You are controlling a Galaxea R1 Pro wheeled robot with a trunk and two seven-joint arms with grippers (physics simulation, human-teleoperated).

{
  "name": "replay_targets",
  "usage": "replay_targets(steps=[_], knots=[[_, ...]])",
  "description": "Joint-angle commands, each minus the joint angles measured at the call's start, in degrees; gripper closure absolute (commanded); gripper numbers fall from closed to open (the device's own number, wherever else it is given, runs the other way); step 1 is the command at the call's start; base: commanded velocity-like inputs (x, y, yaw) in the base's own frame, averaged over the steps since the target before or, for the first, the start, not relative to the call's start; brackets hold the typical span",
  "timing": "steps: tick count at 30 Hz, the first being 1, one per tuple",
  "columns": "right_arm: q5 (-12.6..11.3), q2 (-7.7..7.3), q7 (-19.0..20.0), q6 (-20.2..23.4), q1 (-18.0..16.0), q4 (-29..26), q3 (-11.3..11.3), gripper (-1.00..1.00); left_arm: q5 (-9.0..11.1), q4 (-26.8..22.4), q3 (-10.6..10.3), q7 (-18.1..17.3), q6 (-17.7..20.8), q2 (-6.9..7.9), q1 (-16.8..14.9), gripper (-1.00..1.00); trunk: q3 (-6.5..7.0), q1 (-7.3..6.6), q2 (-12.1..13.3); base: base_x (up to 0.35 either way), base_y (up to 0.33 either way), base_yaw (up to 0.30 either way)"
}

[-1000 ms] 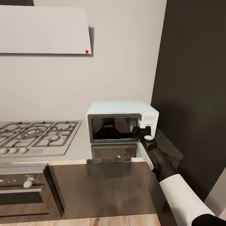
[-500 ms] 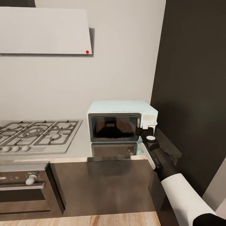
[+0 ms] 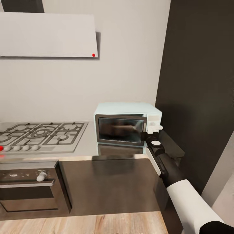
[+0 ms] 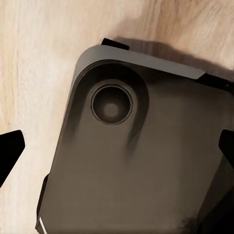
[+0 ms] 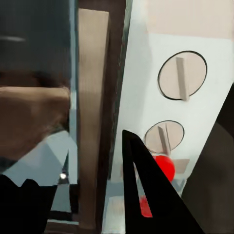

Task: In the kitchen, take the popcorn bag from the countertop, put it into the microwave, and heat it until the popcorn is cooked so the cooked popcorn ends up inside the bag.

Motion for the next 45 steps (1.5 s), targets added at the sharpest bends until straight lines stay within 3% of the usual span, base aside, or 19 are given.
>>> replay_targets(steps=[1,27,45], knots=[[0.0,0.00,-0.7,0.3,-0.1,-0.1,0.1,1.00,0.2,-0.1,0.0,0.1,-0.1,-0.01,0.0,-1.00,-0.05,-0.02,0.0,-0.182,0.139,0.000],[0.3,-0.13,-0.9,0.4,-0.1,-0.2,0.1,1.00,0.2,0.0,0.0,0.1,-0.1,-0.09,0.0,-1.00,-0.05,-0.02,0.0,-0.173,0.155,0.000],[0.3,-0.22,-0.7,0.6,-0.1,-0.2,0.0,1.00,0.1,0.0,0.0,0.0,-0.1,-0.01,0.0,-1.00,-0.05,-0.02,0.0,-0.029,0.000,0.000]])
